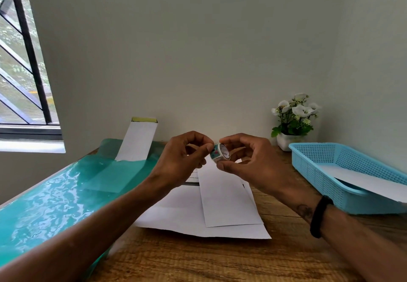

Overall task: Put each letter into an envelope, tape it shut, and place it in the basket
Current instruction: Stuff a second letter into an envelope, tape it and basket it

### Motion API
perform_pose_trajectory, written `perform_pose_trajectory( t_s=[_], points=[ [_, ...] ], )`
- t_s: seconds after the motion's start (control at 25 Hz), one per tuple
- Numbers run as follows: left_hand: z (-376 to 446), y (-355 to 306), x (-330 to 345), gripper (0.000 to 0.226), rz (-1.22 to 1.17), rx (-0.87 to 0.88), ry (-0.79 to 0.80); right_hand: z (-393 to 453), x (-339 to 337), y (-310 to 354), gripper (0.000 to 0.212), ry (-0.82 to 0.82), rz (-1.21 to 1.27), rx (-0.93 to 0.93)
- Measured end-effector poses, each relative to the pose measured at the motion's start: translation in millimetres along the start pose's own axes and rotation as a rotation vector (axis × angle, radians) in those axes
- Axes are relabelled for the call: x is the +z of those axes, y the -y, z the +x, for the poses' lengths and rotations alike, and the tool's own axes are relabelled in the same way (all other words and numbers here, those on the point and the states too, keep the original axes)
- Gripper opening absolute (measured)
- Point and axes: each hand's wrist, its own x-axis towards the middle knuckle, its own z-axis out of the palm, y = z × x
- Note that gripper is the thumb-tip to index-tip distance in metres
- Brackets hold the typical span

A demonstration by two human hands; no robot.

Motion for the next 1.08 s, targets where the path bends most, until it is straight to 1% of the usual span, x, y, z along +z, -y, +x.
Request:
perform_pose_trajectory(
  t_s=[0.12, 0.2, 0.36, 0.48, 0.6, 0.68, 0.8, 0.96, 1.04, 1.08],
  points=[
    [-1.7, -2.7, 2.4, 0.013, -0.001, -0.034, 0.01, 0.2, 1.8, -2.3, 0.043, -0.004, -0.047, 0.01],
    [-2.5, -4.9, 2.4, 0.013, -0.056, -0.052, 0.009, 0.1, 2.6, -3.5, 0.041, -0.017, -0.063, 0.038],
    [-3.7, -9.1, 2.8, 0.011, -0.16, -0.068, 0.001, 1.7, -2.6, -5.8, 0.043, -0.052, -0.091, 0.115],
    [-2.2, -9.4, 0.2, 0.013, -0.25, -0.109, -0.045, 3.0, -6.3, -12.8, 0.038, -0.04, -0.152, 0.167],
    [1.9, -6.3, -7.4, 0.016, -0.314, -0.185, -0.101, 5.3, -16.8, -26.8, 0.03, -0.071, -0.281, 0.195],
    [1.4, -4.3, -8.1, 0.018, -0.31, -0.211, -0.098, 4.9, -26.3, -40.2, 0.025, -0.105, -0.457, 0.205],
    [-1.0, -3.7, -4.3, 0.026, -0.286, -0.215, -0.074, 2.7, -34.5, -62.8, 0.034, -0.087, -0.678, 0.282],
    [-1.7, -3.9, -3.8, 0.033, -0.228, -0.193, -0.048, -1.3, -35.4, -70.6, 0.043, -0.024, -0.774, 0.341],
    [-3.3, -4.2, -3.0, 0.031, -0.22, -0.187, -0.041, -0.2, -33.9, -60.7, 0.049, -0.051, -0.864, 0.255],
    [-4.1, -4.7, -2.1, 0.03, -0.224, -0.187, -0.04, 0.9, -31.4, -51.8, 0.05, -0.091, -0.819, 0.179]
  ],
)
